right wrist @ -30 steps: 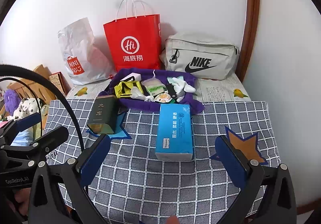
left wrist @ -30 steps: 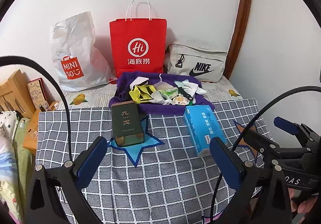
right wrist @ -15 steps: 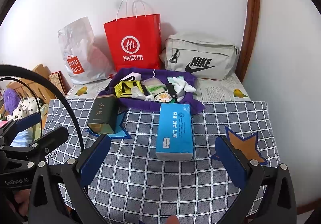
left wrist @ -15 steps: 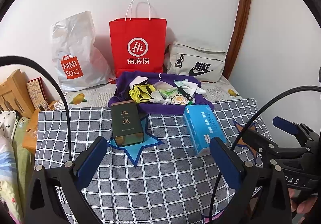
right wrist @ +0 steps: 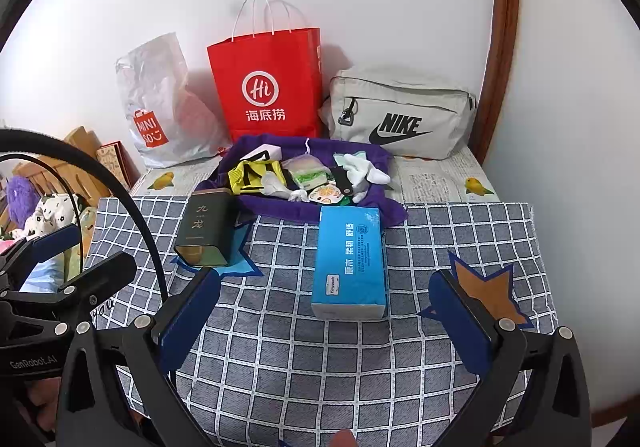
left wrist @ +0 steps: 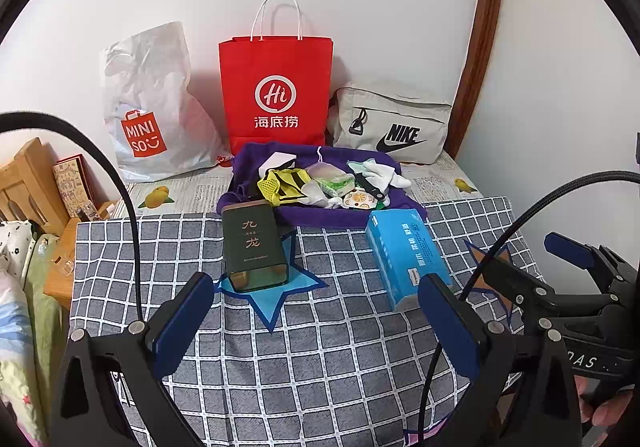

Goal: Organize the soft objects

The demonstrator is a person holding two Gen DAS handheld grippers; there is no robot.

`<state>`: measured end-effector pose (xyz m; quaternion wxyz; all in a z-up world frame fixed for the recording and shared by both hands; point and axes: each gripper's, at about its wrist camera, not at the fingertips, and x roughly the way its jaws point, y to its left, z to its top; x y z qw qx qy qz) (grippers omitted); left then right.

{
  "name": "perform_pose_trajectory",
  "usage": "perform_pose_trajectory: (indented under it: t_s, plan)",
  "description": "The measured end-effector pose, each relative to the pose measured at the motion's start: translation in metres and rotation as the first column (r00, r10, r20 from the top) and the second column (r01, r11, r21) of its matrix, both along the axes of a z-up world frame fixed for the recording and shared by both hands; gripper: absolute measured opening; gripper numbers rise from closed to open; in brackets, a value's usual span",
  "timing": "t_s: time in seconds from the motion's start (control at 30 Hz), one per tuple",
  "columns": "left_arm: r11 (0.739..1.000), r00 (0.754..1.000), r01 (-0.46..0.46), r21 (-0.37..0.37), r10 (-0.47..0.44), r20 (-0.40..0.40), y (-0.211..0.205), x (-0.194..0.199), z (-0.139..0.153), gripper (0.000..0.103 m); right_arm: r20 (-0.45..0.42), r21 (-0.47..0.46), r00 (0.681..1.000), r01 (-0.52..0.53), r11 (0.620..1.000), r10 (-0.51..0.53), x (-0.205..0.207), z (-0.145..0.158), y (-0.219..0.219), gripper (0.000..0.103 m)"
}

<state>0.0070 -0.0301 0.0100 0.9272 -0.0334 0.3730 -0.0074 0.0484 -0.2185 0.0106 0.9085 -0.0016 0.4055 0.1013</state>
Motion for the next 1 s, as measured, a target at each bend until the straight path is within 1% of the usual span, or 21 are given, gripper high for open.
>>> perform_pose_trajectory:
  t_s: [1.0]
  plan:
    - [1.000, 1.000, -0.018, 0.009, 0.018, 0.002, 0.0031, -0.0004, -0.0008, 0.103, -0.001, 0.000, 1.000, -0.008, 1.000, 0.008, -0.0015, 0.0008, 0.0037, 0.103]
